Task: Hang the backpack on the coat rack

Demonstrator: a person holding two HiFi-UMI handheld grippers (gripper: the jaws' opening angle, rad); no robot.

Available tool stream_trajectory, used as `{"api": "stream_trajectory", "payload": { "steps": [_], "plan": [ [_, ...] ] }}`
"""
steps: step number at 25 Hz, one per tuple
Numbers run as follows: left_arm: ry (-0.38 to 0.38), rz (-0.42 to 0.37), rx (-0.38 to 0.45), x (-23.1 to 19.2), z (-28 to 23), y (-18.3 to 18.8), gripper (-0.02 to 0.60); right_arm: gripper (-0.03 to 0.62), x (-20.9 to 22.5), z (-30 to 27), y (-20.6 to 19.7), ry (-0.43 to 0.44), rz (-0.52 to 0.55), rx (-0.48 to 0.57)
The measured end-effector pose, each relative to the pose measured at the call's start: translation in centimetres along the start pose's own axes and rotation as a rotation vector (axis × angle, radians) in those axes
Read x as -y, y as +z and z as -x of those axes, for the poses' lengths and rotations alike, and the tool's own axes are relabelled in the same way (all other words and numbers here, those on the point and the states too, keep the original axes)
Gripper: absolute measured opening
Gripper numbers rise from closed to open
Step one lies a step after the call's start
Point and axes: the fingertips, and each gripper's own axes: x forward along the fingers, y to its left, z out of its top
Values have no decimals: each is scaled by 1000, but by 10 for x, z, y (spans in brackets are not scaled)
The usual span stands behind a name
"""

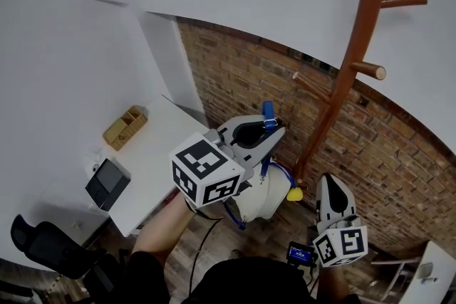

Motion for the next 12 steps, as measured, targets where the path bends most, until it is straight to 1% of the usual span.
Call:
{"api": "stream_trajectory", "payload": {
  "steps": [6,12],
  "plan": [
    [-13,2,-9,-4,-1,2,43,12,-4,-16,23,26,24,17],
    [-8,-6,-7,-7,4,8,43,12,-7,-18,24,39,22,20]
  ]
}}
